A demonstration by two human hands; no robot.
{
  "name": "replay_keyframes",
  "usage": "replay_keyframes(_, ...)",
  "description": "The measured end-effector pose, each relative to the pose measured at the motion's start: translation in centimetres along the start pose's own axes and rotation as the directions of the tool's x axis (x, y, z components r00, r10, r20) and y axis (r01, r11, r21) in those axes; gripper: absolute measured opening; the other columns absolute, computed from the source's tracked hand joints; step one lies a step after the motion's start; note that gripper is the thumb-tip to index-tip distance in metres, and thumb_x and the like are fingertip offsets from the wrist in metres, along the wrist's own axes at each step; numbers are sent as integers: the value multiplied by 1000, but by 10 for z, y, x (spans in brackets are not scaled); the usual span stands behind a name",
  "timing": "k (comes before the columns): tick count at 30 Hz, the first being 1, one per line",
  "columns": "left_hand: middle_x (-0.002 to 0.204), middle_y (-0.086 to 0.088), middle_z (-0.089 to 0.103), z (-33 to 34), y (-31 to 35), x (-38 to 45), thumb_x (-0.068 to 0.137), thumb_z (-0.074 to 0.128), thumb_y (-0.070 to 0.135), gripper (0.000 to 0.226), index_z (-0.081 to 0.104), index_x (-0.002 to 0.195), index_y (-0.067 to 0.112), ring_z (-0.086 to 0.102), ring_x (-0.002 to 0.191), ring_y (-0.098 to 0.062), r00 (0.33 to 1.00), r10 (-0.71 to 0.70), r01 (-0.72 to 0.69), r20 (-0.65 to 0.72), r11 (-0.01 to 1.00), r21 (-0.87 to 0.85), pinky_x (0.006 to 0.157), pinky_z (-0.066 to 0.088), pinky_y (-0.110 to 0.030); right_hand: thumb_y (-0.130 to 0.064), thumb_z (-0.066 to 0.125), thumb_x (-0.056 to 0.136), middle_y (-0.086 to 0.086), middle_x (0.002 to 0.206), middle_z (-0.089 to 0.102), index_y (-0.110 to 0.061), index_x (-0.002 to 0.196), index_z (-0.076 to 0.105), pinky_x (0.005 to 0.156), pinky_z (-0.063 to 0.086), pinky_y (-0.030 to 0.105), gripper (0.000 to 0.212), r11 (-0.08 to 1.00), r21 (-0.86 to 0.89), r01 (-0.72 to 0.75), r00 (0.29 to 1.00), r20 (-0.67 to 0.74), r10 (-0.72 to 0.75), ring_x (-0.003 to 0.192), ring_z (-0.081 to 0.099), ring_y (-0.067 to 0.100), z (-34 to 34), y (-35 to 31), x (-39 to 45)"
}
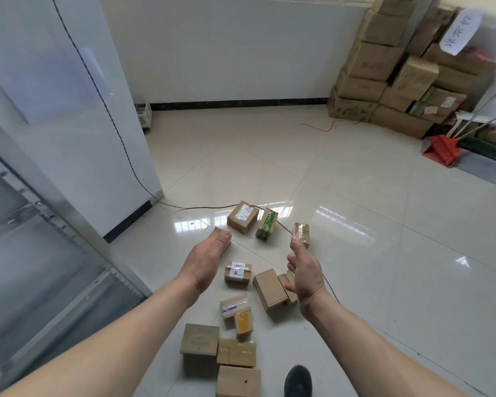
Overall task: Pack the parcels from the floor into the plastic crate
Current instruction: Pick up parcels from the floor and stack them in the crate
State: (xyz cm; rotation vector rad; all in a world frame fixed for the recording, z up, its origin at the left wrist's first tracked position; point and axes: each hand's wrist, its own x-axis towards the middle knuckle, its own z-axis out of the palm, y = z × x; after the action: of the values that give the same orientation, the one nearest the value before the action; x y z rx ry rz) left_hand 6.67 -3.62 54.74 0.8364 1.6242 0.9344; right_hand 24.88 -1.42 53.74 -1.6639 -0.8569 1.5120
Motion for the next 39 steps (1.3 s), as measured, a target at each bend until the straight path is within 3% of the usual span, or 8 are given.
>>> replay_keyframes(5,125,13,48,19,7,24,99,41,51,53,48,143,23,39,118,-4,1000,-15,15,-7,1000,18,110,30,-36,-67,57,83,1,146,55,-25,143,54,119,32,55,74,1000,7,-25,1000,-2,25,139,47,19,-14,9,35)
replay_keyframes(13,144,3,49,75,22,83,98,41,54,57,48,143,20,40,117,-6,995,-84,90,-56,990,112,113,32,-40,-85,50,60,-8,126,60,-50,96,62,115,38,56,51,990,40,-138,990,29,136,126,53,18,-46,14,113)
replay_keyframes(18,134,7,51,116,25,129,97,42,55,56,51,140,22,42,116,-9,987,-137,148,-89,979,137,113,33,-43,-73,50,72,-2,140,58,-30,137,60,117,36,55,79,985,38,-170,985,22,169,132,52,19,-74,13,167)
replay_keyframes(24,127,9,50,150,8,189,97,41,58,58,51,139,20,42,114,-11,978,-199,207,-66,964,166,109,36,-41,-76,51,69,-1,141,59,-27,139,59,116,37,53,85,979,35,-202,979,-13,202,132,53,18,-89,37,228)
replay_keyframes(29,147,3,46,170,-37,246,97,42,57,60,49,142,19,42,127,-13,972,-234,229,-11,941,248,114,32,-43,-63,54,92,-11,107,67,-37,94,63,103,47,45,27,963,15,-270,962,-34,270,101,62,7,-87,83,275)
replay_keyframes(32,151,2,43,180,-81,282,98,41,56,60,46,145,18,38,138,-17,963,-265,239,50,925,296,112,29,-36,-45,48,104,-19,78,59,-34,80,60,76,46,37,29,950,24,-312,948,-65,313,72,54,-3,-88,129,308)
replay_keyframes(35,148,0,47,188,-136,316,99,40,55,59,50,142,16,40,136,-16,955,-283,234,94,906,353,102,28,-27,-44,48,104,-19,83,58,-36,81,59,87,45,39,27,937,39,-348,930,-108,350,78,54,-2,-82,184,337)
replay_keyframes(39,146,0,49,196,-211,359,98,38,57,59,52,140,17,42,134,-16,938,-321,240,132,875,421,97,25,-25,-50,52,101,-15,115,60,-43,102,60,114,40,49,11,925,51,-377,915,-138,380,118,56,13,-71,268,375)
